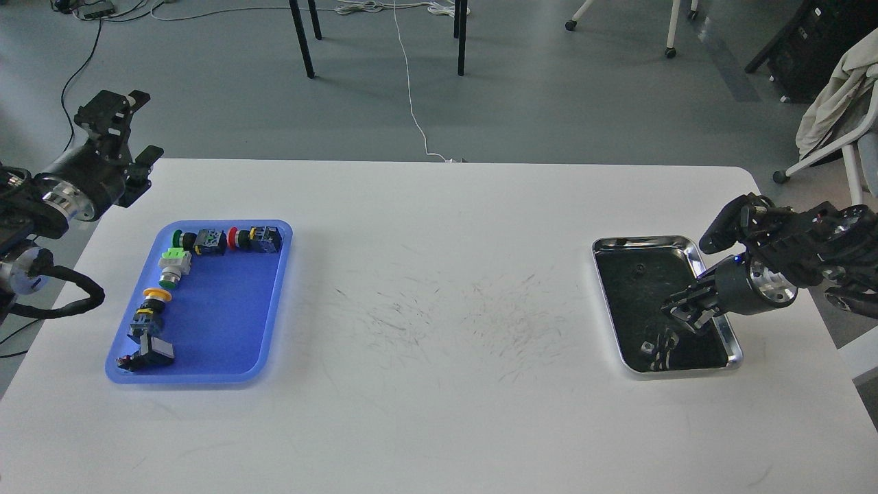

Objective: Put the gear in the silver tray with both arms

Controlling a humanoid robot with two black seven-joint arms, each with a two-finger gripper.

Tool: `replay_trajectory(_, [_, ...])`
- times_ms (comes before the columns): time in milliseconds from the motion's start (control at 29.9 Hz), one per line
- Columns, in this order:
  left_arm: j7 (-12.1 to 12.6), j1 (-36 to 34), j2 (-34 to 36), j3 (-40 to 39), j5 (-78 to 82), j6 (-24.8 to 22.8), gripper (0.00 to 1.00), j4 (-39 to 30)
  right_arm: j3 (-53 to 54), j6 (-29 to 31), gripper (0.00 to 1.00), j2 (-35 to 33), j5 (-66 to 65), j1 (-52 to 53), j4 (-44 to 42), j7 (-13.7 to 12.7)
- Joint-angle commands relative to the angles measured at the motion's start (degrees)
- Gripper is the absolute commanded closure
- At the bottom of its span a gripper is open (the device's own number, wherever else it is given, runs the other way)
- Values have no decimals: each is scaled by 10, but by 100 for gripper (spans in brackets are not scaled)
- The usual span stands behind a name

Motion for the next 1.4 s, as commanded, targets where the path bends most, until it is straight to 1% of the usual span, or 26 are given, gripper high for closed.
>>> replay_trajectory(0, [0,0,0,0,0,0,2,0,7,-1,60,0,1,-1,-2,0])
replay_trajectory(134, [0,1,0,0,0,1,2,0,7,0,54,1,1,-2,0,0])
replay_trajectory(267, [0,4,0,0,0,2,2,0,7,-1,52,1,1,-1,0,0])
replay_trajectory(334, [0,4,0,0,0,2,2,0,7,-1,48,1,1,-1,1,0])
replay_trajectory(368, [0,4,0,0,0,2,2,0,8,-1,46,1,3,2,0,0])
replay_trajectory(434, [0,4,1,0,1,2,2,0,21,-4,33,-2,10,4,-3,0])
replay_trajectory(468, [0,4,2,0,1,2,2,0,41,-5,28,-5,13,3,-3,0])
replay_trajectory(535, [0,5,6,0,1,0,2,0,96,-2,26,-6,42,-4,0,0])
replay_trajectory(602, [0,5,15,1,2,-1,2,0,131,-1,20,-10,87,-17,0,0])
replay_trajectory(769, [0,6,18,2,3,-3,2,-3,164,-1,18,-18,140,-10,-1,0])
replay_trajectory(902, [0,15,31,2,3,-25,2,-4,229,4,12,-42,192,-11,-2,0])
replay_trajectory(1136, [0,15,53,6,11,-56,2,-8,279,2,11,-67,291,-17,-3,0])
replay_trajectory(1270, [0,15,61,4,11,-59,2,-9,299,-12,11,-80,339,-24,-3,0])
replay_trajectory(1370, [0,16,64,0,8,-60,2,-8,322,-58,11,-85,390,-41,-7,0])
